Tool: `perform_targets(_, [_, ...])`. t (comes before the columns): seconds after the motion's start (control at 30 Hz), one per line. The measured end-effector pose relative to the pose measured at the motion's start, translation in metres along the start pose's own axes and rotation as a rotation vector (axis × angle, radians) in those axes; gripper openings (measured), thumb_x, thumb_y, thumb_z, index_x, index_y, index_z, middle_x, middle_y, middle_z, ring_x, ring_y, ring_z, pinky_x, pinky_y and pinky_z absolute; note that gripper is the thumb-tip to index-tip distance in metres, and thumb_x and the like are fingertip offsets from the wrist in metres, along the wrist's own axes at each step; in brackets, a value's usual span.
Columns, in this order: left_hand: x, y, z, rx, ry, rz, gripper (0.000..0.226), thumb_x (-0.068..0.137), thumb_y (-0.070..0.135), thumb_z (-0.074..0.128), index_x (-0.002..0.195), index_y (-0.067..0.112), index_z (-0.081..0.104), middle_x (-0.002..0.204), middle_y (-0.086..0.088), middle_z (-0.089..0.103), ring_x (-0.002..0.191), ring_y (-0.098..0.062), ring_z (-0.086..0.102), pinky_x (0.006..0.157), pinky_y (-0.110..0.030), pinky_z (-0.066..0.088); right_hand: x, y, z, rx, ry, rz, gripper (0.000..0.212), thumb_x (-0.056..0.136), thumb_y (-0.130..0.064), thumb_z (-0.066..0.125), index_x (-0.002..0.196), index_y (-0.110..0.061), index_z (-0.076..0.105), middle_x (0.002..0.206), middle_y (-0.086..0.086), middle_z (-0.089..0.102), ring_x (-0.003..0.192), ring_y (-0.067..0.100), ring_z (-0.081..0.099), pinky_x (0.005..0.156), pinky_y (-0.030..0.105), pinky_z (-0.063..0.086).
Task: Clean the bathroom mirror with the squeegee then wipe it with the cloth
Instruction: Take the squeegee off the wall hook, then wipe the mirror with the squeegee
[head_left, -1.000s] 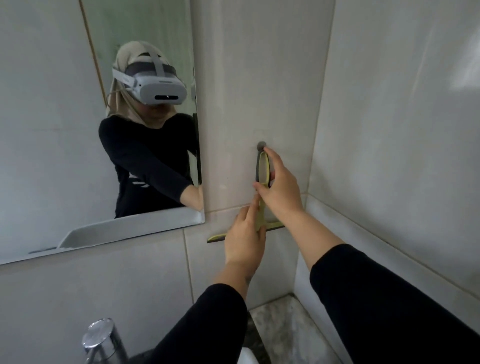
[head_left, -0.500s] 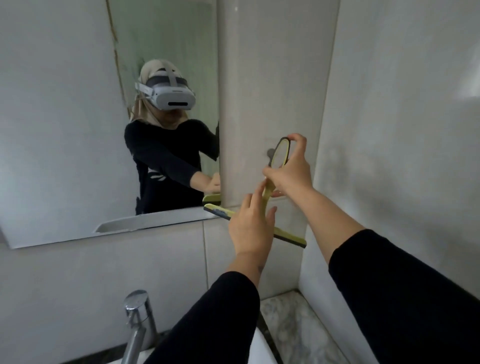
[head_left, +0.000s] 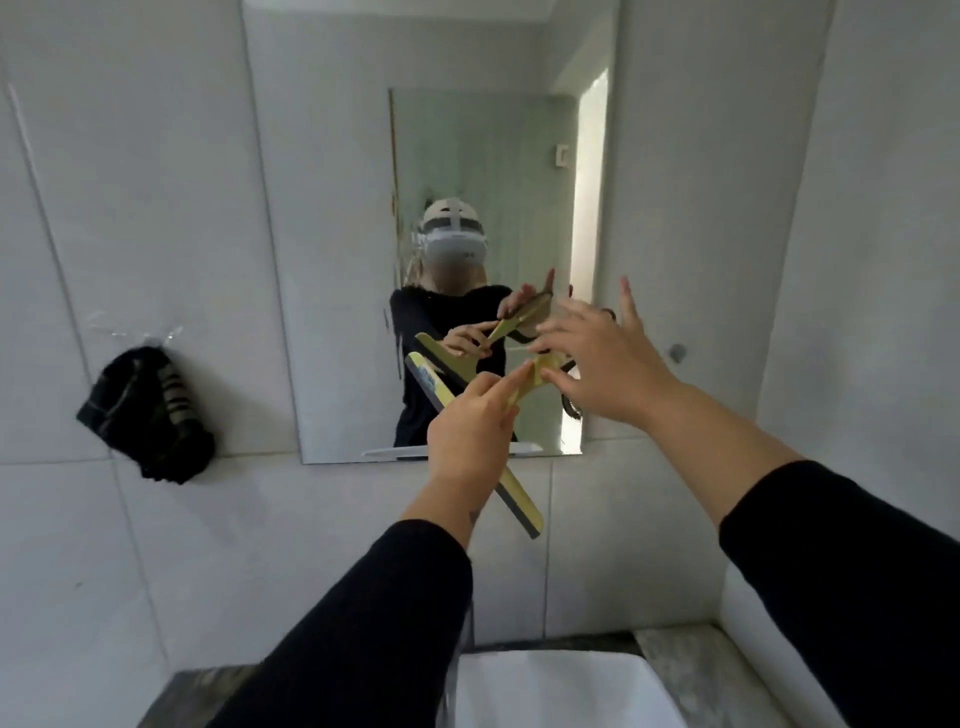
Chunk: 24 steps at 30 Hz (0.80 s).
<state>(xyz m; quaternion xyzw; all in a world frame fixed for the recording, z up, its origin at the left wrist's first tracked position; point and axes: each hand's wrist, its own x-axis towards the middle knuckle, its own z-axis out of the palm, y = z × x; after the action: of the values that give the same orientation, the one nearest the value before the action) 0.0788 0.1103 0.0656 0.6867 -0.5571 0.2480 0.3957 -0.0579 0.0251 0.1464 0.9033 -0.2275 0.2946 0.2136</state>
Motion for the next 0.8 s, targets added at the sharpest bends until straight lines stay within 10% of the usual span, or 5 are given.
perform_targets(0.23, [0.025,-0.089,-0.096,0.035,0.067,0.132,0.044,0.089,0.018,0.064,0.131,0.028,0.056,0.112,0.006,0.064,0.088,-0.019,0.063,0.066,-0.03,0.052,0.069,-0.079,-0.021,0.051,-0.046,-0.164,0.038,0.087,-0.04,0.062,0.124,-0.034,0.056,0.11,-0.007,0.059,0.106,0.017,0.054,0.094,0.035,0.038])
perform_targets(0.5, [0.093,-0.148,-0.196,0.045,0.352,0.083,0.033,0.096,0.032,0.048,0.127,0.02,0.05,0.126,0.005,0.054,0.108,-0.013,0.053,0.079,-0.023,0.044,0.155,-0.111,-0.084,-0.12,0.113,0.029,0.042,0.099,-0.037,0.039,0.137,-0.055,0.035,0.113,0.001,0.054,0.101,0.024,0.05,0.079,0.037,0.036])
perform_targets(0.8, [0.137,-0.172,-0.18,0.083,-0.015,-0.207,0.059,0.095,0.029,0.047,0.147,0.017,0.021,0.155,0.0,0.019,0.139,-0.019,0.029,0.105,-0.038,0.039,0.261,-0.112,-0.138,-0.111,0.281,0.185,0.057,0.1,-0.017,0.038,0.137,-0.059,0.028,0.114,0.005,0.043,0.111,0.03,0.043,0.091,0.046,0.034])
